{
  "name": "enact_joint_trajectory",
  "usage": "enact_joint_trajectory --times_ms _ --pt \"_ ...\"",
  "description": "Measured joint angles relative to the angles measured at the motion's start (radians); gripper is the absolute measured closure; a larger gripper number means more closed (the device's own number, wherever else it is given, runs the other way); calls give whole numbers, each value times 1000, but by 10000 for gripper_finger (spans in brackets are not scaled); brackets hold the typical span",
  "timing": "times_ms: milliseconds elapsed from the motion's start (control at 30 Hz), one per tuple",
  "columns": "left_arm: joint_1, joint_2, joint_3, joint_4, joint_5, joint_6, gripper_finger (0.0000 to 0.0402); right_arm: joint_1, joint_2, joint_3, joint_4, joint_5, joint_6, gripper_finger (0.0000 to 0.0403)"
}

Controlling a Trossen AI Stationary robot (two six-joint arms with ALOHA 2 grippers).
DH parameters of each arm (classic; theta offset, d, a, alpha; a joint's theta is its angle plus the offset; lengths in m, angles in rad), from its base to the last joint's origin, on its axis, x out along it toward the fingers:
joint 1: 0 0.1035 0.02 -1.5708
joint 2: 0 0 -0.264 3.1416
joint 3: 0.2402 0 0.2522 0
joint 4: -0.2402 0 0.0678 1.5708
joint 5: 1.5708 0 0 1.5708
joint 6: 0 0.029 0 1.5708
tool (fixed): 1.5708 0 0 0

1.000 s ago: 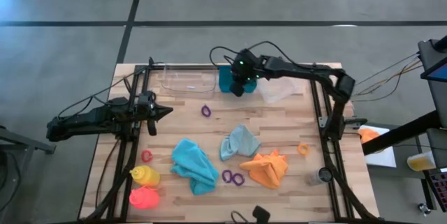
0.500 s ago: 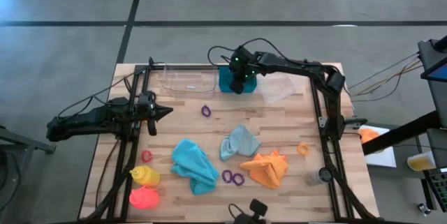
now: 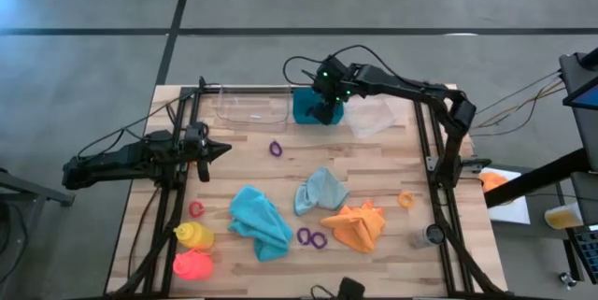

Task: Pick & Place Sports Items
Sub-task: Fold the light blue towel

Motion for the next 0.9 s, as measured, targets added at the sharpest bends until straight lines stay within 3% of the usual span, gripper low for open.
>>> enact_joint_trajectory --times_ms 300,433,567,700,900 --pt "-1 2 0 -3 4 11 401 109 -129 -4 -331 -57 70 120" --pt "-1 62 0 93 67 163 401 204 -183 -20 -364 -57 112 120" --pt "-13 221 3 291 155 262 401 306 -246 -40 -358 -50 118 120" --pt "-36 449 45 403 160 317 401 415 -308 -68 -337 -35 172 120" --pt "-57 813 194 456 115 316 400 592 -421 -189 -273 149 265 120"
